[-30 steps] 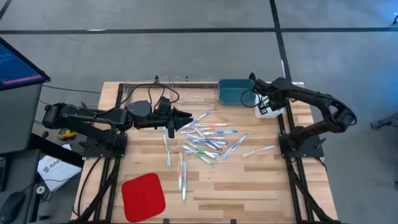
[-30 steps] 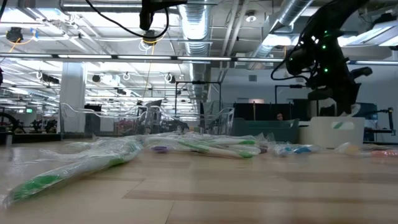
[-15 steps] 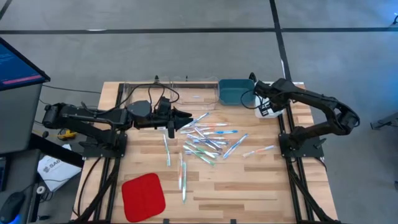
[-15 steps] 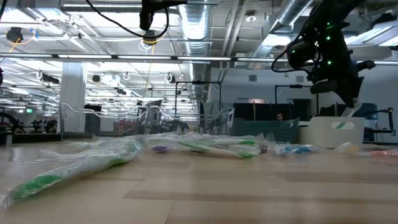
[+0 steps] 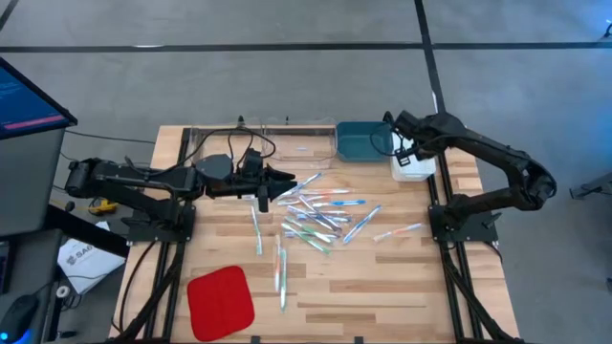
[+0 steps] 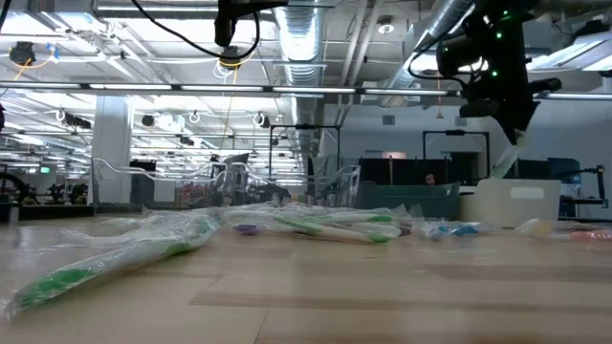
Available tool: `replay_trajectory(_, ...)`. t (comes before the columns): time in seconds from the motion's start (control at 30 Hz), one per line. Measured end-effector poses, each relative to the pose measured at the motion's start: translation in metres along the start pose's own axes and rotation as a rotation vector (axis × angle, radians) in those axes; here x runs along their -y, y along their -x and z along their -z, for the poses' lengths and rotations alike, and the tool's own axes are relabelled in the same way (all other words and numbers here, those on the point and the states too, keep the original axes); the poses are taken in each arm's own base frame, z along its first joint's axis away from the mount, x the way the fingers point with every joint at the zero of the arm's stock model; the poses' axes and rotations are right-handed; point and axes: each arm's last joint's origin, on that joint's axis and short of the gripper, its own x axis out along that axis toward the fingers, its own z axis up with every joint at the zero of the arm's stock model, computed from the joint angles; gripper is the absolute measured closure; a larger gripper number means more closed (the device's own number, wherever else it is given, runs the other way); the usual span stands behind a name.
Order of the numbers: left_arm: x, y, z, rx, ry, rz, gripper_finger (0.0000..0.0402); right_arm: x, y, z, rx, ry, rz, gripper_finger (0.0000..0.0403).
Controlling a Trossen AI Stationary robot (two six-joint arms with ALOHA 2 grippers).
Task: Pick & Place Toothbrushes
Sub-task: Adjust the green toothbrush in the white bin
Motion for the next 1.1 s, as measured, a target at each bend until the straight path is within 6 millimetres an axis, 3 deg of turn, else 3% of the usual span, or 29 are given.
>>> replay_trajectory(0.6, 0.002, 0.000, 0.001, -0.004, 0.031, 0.006, 0.0257, -0.006, -0.003, -0.012, 0.079, 0.195, -0.118, 0.0403)
replay_trajectory(1.1, 0.001, 0.000, 0.001, 0.002, 0.038, -0.001, 0.0257, 0.014, -0.016, -0.020, 0.025, 0.171, -0.136, 0.0403)
